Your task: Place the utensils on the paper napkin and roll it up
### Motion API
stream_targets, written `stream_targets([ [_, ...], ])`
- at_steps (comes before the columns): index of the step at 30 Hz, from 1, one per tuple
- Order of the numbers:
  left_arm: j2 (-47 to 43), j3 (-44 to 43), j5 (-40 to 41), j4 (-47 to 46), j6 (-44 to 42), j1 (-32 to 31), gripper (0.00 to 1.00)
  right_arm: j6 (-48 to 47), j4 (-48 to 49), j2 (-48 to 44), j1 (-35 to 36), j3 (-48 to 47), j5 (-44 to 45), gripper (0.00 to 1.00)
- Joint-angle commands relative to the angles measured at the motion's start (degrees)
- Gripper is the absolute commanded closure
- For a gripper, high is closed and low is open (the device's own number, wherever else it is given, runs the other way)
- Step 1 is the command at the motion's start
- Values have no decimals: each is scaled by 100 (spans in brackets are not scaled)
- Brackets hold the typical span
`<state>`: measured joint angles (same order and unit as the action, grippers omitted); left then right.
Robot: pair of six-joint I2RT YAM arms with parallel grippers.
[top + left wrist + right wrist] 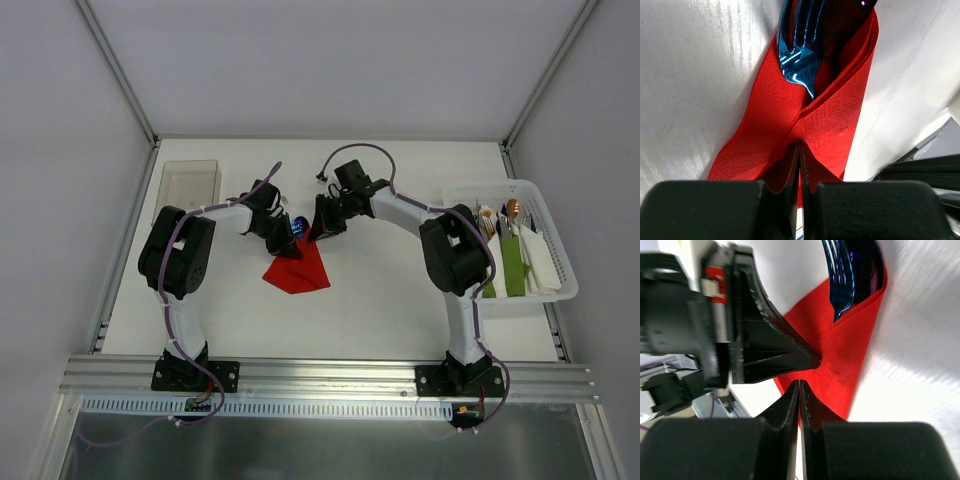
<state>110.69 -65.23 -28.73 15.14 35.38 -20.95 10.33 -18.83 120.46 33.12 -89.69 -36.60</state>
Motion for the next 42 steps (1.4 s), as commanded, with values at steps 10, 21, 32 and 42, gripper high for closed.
stream_targets([
  [10, 75, 142, 184, 77, -242, -23, 100, -251, -270, 460, 344, -453, 785, 97],
  [21, 31, 195, 192, 77, -268, -23, 100, -189, -218, 724, 449, -602, 900, 98],
  [32, 31, 195, 184, 77, -294, -6, 100, -233, -130, 302, 484, -418, 804, 98],
  [42, -30, 213, 175, 77, -338, 12, 100, -101, 2, 381, 555, -453, 663, 98],
])
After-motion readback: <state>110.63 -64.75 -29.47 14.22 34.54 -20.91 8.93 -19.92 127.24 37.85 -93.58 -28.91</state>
